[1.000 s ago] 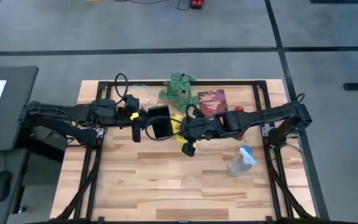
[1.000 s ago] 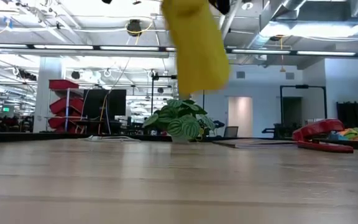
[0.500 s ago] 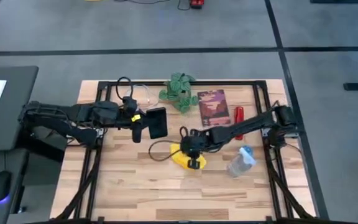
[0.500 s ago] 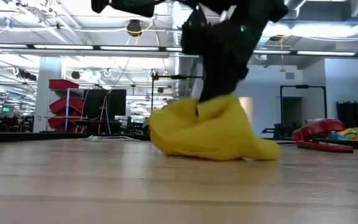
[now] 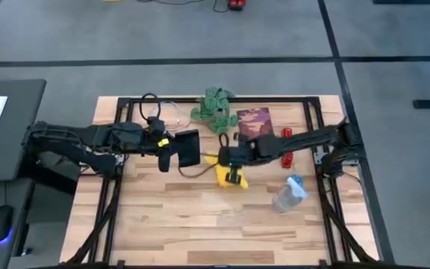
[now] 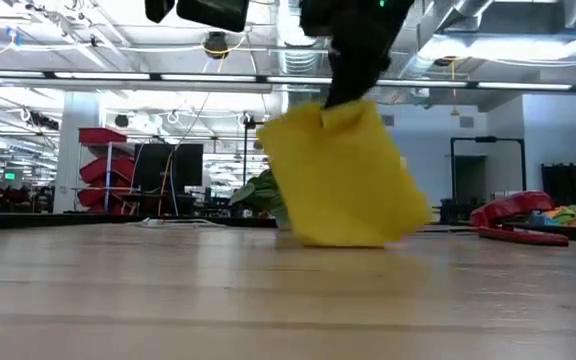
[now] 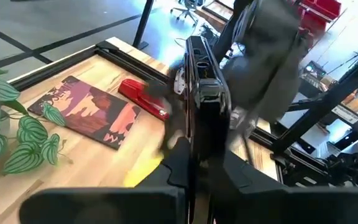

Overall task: Apply microfiber cloth
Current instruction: Wipe the front of the cellphone with the yellow microfiber cloth

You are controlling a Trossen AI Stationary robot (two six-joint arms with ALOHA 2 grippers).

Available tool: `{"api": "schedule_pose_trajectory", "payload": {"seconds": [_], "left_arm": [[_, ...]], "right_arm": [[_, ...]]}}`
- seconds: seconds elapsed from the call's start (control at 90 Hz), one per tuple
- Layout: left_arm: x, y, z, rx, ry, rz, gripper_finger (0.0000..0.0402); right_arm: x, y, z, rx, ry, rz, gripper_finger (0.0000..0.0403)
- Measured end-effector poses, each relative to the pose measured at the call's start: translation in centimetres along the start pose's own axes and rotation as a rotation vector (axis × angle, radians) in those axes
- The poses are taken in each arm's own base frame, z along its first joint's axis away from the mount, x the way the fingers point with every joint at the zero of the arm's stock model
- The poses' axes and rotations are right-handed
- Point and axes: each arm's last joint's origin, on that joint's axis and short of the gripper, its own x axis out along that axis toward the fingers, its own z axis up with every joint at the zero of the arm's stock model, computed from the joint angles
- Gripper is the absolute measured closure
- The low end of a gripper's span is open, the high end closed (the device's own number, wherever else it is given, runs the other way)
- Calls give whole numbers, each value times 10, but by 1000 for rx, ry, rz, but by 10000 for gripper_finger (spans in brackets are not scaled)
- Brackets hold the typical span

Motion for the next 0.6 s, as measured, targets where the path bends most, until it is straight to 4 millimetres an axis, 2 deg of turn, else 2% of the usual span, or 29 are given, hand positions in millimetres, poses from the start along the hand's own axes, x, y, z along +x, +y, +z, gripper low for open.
{"api": "schedule_pose_trajectory", "payload": {"seconds": [0.067,0.156,0.244,0.367,0.467,0.6], "left_arm": [[0,0,0,0,-1,0,391],[0,0,0,0,1,0,391],[0,0,0,0,-1,-1,391],[0,0,0,0,0,-1,391],[0,-1,-1,0,6,-9,391],[-1,-3,-2,0,12,-21,391]], "right_arm": [[-7,-3,3,-48,-42,-14,401],[-3,3,2,-112,-70,1,401],[17,21,-7,-152,-82,105,402],[51,50,-27,-16,-49,246,393],[63,66,-38,54,-2,326,363],[61,76,-33,75,-34,461,297]]}}
